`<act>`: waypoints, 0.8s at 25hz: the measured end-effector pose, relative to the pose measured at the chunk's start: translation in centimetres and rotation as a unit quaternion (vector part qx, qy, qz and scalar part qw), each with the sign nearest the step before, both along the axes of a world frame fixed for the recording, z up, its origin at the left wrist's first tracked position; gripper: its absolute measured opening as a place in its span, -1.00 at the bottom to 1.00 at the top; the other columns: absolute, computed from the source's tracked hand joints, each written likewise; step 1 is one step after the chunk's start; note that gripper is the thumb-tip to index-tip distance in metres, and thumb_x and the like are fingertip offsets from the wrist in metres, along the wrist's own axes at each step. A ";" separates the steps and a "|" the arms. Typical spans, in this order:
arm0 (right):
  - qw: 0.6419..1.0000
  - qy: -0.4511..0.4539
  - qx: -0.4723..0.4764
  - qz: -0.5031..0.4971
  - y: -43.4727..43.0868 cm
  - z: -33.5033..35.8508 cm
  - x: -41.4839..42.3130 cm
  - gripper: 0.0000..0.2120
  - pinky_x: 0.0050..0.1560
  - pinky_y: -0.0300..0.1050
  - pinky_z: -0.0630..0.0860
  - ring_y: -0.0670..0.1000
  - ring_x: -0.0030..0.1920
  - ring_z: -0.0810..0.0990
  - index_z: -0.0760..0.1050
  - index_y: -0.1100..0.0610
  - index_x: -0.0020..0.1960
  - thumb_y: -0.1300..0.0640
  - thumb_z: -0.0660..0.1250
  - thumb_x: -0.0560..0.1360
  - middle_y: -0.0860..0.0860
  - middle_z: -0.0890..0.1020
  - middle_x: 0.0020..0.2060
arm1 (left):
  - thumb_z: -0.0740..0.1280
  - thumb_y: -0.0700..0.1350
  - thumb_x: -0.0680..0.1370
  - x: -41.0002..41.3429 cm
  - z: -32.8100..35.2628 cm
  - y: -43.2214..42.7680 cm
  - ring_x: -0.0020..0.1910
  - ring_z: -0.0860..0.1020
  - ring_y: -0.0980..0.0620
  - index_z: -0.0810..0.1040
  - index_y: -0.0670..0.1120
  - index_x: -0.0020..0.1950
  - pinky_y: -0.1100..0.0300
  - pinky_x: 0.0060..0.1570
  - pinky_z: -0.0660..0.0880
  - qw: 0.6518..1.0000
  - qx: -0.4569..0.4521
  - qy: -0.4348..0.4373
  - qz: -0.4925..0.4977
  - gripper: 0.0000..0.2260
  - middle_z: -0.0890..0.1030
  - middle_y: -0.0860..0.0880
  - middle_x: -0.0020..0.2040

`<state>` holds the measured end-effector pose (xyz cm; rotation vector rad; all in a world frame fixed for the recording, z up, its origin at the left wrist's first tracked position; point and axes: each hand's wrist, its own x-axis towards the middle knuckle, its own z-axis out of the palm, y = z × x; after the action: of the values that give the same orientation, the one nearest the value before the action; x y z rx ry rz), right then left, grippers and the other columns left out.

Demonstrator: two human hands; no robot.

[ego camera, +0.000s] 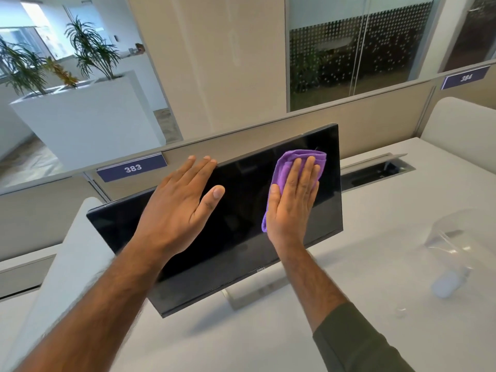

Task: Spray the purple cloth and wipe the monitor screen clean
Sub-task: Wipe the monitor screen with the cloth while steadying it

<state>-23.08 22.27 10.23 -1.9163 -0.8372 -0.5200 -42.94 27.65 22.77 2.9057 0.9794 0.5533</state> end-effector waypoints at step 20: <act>0.972 -0.197 -0.040 0.119 0.1 1.8 3.5 -0.39 0.61 0.21 0.07 0.17 0.64 0.00 -0.02 0.16 0.62 -0.07 0.11 0.70 0.12 0.08 0.62 | -0.16 0.30 0.64 0.6 -0.4 -0.1 0.62 0.18 0.07 0.20 0.06 0.64 -0.17 0.52 0.22 0.999 0.000 -0.044 0.005 -0.37 0.29 0.06 0.61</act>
<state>-19.57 22.42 12.01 -1.7768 -1.3428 -0.7412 -42.33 27.51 22.34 2.8511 0.9844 0.6753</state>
